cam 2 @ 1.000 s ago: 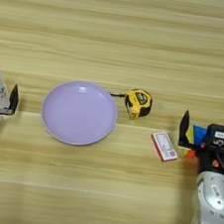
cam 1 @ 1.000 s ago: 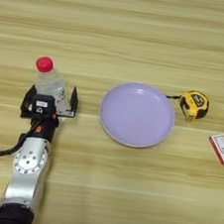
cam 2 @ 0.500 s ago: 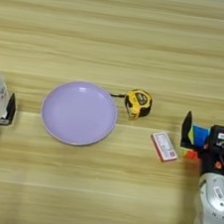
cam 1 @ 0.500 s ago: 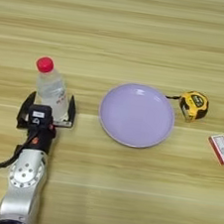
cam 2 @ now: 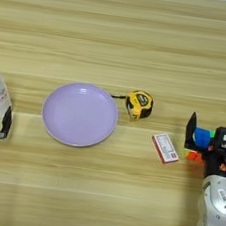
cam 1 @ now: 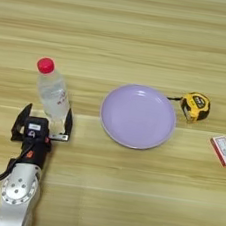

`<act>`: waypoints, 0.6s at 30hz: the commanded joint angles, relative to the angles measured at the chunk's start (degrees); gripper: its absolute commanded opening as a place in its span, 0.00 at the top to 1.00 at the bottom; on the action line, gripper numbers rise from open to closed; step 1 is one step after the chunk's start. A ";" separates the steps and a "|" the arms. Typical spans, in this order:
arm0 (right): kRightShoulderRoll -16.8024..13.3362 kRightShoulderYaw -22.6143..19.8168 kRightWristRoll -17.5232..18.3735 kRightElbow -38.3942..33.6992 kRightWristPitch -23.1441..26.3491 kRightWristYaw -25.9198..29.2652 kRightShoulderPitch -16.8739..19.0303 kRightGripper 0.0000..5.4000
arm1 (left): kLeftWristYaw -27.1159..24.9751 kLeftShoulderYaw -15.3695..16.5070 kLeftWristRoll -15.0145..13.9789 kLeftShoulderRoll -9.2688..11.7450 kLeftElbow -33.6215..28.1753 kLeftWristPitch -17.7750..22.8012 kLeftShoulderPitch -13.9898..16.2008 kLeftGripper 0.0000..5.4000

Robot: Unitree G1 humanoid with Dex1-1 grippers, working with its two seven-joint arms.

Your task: Move the objects on the table

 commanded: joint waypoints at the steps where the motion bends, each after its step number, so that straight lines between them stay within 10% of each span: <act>1: -0.43 -0.30 -0.23 1.97 0.58 -0.25 -0.76 0.00 | -1.20 -1.15 0.16 -0.19 -2.65 0.80 2.71 0.00; 18: 0.34 1.54 -0.10 10.39 -0.39 0.90 -1.57 0.00 | -1.70 -5.35 1.07 -1.75 -6.90 1.78 6.23 0.00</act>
